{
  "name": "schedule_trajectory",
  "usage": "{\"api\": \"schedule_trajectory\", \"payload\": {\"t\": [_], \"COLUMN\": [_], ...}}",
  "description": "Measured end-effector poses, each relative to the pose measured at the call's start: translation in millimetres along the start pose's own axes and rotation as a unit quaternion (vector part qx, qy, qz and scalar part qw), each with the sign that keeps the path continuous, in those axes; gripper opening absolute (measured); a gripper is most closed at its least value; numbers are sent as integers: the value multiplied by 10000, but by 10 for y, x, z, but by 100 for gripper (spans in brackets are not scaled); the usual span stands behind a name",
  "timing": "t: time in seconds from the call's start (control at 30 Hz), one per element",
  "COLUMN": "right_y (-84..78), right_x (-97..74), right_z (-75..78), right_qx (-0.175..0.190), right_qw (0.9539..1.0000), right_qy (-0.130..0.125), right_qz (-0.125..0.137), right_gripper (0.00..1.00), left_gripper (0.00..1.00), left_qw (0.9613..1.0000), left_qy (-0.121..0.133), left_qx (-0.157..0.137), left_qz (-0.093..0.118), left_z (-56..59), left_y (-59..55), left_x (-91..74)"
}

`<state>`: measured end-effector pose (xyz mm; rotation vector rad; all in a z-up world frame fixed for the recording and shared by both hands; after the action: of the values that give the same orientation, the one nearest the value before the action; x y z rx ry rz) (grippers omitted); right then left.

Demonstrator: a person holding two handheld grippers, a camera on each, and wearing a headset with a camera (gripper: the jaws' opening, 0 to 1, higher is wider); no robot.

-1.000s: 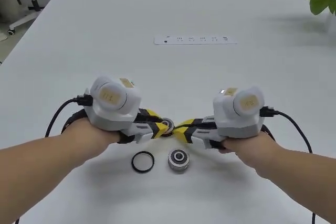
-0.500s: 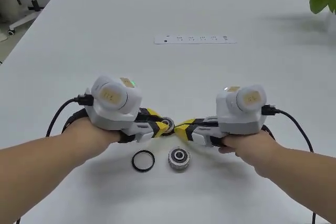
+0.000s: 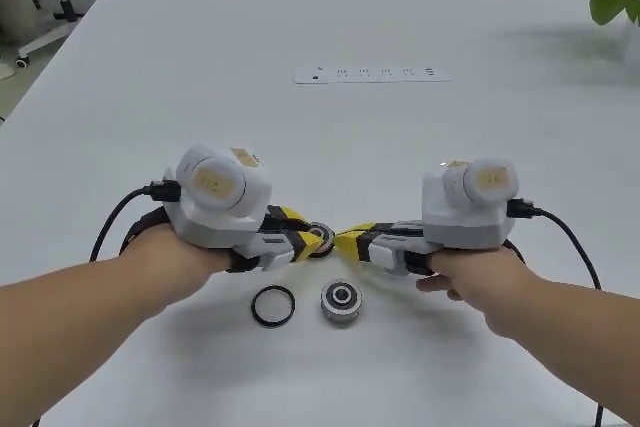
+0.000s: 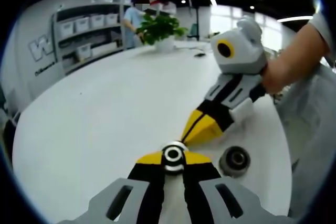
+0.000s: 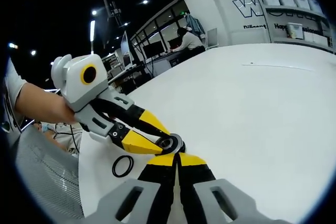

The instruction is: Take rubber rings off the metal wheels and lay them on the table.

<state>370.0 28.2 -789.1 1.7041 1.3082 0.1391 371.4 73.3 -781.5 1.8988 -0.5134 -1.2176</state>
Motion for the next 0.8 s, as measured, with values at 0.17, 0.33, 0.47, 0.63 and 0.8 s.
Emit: {"api": "schedule_trajectory", "payload": {"t": [0.17,0.33,0.47,0.63,0.8], "right_y": [20,27,27,35,38], "right_x": [-11,-6,-5,0,8], "right_z": [-21,-41,-46,-67,-98], "right_qx": [-168,-178,-160,-124,-103], "right_qw": [9998,9998,9999,9999,9999], "right_qy": [-37,-11,8,38,102], "right_qz": [45,56,61,59,75], "right_gripper": [0,0,0,0,0], "left_gripper": [12,12,12,12,12], "left_qw": [10000,10000,10000,9999,9999], "left_qy": [4,2,17,33,55], "left_qx": [8,35,76,79,94], "left_qz": [-25,-36,-54,-61,-76], "left_z": [16,22,27,35,36], "left_y": [8,10,11,17,18], "left_x": [3,2,0,-6,-4]}}
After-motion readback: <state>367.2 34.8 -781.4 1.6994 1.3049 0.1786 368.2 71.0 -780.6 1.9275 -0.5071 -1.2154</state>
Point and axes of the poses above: the centre of the closed fingertips' face, and the gripper's own axes: x roughly forward along the fingers, z roughly to its right, y roughly out of its top, the point moved 2 cm from there along -x, roughly backward along the fingers, and after that the axes turned 14 degrees about x, right-handed, at the moved point
